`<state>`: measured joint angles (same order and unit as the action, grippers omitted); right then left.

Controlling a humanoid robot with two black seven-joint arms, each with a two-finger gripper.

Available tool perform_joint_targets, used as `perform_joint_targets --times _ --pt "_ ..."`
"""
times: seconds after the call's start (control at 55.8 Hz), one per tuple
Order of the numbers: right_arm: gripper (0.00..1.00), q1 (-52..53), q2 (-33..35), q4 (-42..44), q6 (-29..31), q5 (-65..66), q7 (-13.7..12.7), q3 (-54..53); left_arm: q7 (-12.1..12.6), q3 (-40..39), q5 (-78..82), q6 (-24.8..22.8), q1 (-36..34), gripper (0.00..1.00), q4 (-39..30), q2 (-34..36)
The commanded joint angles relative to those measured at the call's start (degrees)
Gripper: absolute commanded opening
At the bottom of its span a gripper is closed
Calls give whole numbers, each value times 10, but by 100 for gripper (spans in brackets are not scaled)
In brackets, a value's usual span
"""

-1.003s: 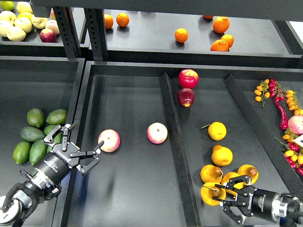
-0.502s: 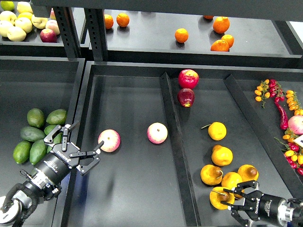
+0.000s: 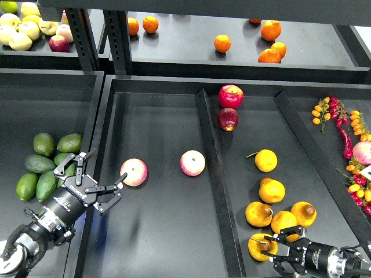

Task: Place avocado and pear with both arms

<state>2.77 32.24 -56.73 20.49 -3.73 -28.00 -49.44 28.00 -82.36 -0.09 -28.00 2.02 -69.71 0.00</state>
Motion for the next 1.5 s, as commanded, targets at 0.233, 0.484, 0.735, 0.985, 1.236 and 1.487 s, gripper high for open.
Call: perform_joint_targets --times 0.233,0.484,0.735,0.985,1.236,1.487 --pt "71 -1 10 -16 -8 0 0 -1 0 1 0 0 0 100 0 0" --pt "81 5 52 -69 -41 -5 0 -3 0 4 2 0 0 100 0 0" --pt "91 22 73 -144 -127 -8 0 -91 0 10 2 0 0 100 1 0" --pt "98 76 -11 -140 -184 -8 0 -139 0 11 3 0 2 100 1 0" --pt "99 77 -219 -129 -245 -7 0 -262 0 14 3 0 13 100 0 0" --pt "99 68 -322 -128 -244 -7 0 -336 0 16 5 0 14 100 -1 0"
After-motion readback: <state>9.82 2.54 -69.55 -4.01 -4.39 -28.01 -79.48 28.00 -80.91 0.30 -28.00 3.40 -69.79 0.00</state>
